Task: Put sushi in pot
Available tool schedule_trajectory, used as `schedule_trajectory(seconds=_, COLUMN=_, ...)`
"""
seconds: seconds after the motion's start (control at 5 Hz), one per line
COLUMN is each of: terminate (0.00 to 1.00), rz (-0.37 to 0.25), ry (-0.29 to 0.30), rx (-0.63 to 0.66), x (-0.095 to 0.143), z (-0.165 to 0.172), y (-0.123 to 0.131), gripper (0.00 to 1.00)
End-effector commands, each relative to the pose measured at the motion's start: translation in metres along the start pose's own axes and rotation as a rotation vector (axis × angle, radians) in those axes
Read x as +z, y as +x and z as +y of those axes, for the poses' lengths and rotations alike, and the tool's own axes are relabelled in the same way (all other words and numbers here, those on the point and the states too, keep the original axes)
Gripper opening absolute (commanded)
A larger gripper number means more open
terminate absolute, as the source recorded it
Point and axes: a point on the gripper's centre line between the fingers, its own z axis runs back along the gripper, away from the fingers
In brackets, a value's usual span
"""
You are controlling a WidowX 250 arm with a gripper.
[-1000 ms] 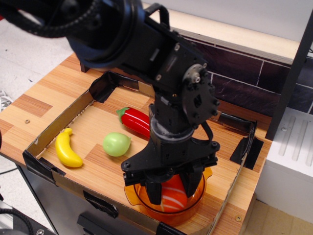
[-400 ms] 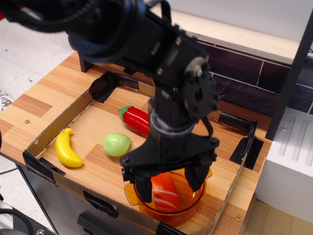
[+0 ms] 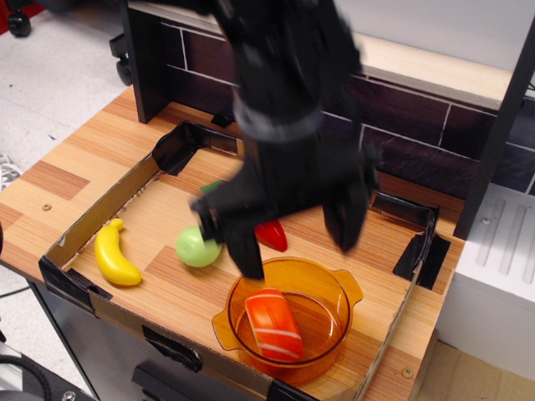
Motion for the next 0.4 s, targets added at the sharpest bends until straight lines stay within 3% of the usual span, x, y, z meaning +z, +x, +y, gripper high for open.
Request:
schedule_trajectory(seconds=0.0, terminate=0.00, rz=-0.021, ry=-0.008, rx=0.030, x=0.0378, z=0.0004, y=0.0307, gripper=1.00)
schedule_trajectory(seconds=0.2, terminate=1.00, rz=-0.021, ry=-0.008, rx=0.030, x=0.0378, z=0.0004, y=0.0307, gripper=1.00)
